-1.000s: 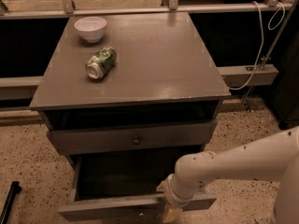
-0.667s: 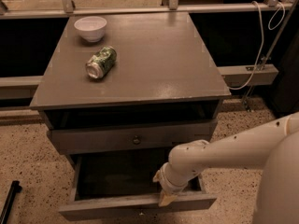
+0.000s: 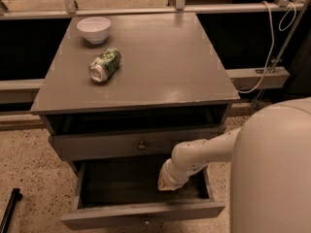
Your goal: Open middle drawer
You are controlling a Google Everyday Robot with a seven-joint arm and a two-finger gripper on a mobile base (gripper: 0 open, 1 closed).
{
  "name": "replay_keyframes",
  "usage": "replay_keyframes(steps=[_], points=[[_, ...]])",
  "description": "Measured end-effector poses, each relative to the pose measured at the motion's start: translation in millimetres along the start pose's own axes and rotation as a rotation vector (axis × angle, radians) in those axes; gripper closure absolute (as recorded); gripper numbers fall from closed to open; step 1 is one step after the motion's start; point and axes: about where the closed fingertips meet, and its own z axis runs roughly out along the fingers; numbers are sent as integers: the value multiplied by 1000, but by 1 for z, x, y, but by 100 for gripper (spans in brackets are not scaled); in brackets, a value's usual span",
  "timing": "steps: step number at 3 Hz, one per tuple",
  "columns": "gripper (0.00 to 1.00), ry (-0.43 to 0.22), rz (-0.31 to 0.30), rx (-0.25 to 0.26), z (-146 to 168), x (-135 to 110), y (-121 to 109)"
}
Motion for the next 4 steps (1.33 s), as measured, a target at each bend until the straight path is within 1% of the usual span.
replay_keyframes(steps=[1,2,3,4], points=[[99,-99,44,44,29,-1,-5],[100,-209,52,69,43,-10,-4],[100,-290,47,67,55,-18,-2],[100,-358,26,54,69,-26,4]])
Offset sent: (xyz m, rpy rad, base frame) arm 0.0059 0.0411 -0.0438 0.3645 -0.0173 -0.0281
